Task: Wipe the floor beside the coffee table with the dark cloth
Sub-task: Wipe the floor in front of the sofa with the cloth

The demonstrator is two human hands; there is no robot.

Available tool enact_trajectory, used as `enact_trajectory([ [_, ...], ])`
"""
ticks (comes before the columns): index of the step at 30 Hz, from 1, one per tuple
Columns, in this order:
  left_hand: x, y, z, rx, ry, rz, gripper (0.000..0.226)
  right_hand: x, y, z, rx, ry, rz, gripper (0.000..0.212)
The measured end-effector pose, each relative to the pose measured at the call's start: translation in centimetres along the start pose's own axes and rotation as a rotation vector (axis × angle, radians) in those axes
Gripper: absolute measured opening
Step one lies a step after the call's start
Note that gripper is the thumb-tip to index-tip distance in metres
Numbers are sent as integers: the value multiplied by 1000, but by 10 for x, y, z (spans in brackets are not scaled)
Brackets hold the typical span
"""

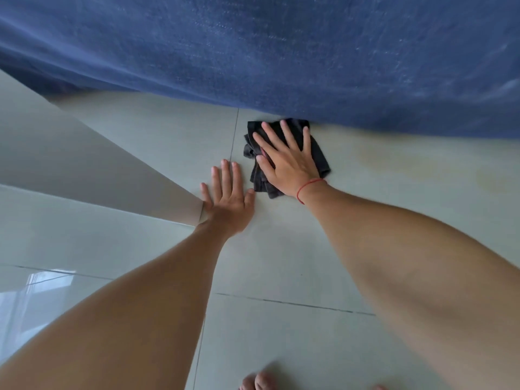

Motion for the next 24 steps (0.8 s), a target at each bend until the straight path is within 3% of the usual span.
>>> enact_trajectory([
  [7,-1,1,2,1,-11,-49,64,-58,1,-10,30,99,4,55],
  [13,-2,1,3,3,-7,-49,64,-139,-10,-5,59,-21,75,52],
  [24,0,0,1,27,5,-27,63,-52,-6,11,97,-225,68,53],
])
Point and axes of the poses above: each hand's wrist, its own x-axis towards the middle knuckle, its own y-axis out of the back of the hand, z = x × y, the point moved 9 cm from there along x, towards the middle knuckle, and after that the axes turned 2 degrees about y, right-handed, at the moved point
